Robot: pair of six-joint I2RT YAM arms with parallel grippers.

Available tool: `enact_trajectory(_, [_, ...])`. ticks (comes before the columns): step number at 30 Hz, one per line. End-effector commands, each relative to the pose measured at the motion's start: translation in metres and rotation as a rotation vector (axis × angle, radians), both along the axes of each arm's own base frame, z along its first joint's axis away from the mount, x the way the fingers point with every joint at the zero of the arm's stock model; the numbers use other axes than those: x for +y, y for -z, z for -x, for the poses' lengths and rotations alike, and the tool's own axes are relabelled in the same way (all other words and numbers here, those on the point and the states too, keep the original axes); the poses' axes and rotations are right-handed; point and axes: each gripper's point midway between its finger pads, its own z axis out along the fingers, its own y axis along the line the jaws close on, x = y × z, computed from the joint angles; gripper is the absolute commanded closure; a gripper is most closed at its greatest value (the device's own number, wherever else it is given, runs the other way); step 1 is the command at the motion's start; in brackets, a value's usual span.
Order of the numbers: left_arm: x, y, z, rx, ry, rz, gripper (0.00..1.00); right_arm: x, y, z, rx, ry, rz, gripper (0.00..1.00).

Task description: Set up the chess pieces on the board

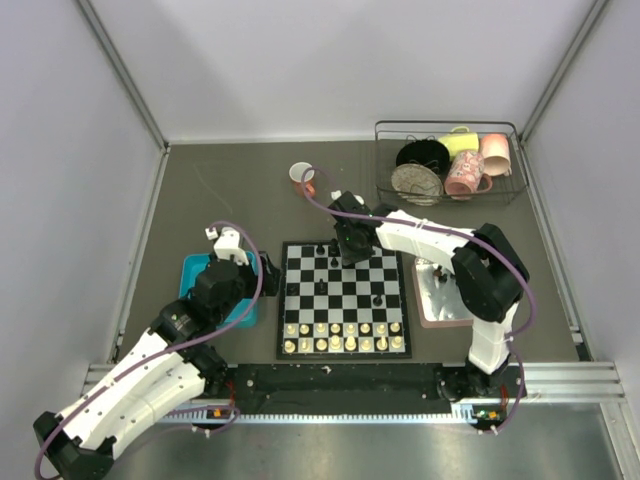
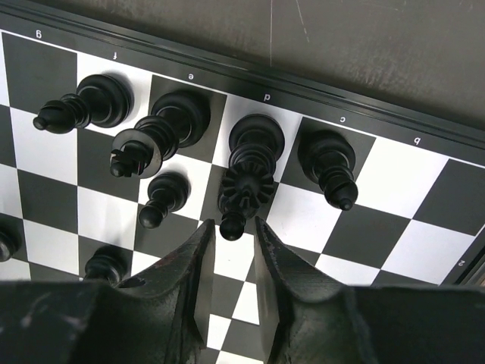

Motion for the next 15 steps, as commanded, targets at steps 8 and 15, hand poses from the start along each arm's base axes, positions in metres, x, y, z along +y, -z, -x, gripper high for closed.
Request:
enact_trajectory(8, [0.004,-0.002,0.001,-0.018,-0.011,0.000,0.14,0.021,-0.025,-0.008,-0.045,-0.025,-0.066,0.64])
enact_trajectory(15, [0.005,-0.004,0.001,-0.022,-0.012,-0.001,0.14,0.006,-0.063,-0.005,-0.127,0.003,-0.087,0.59])
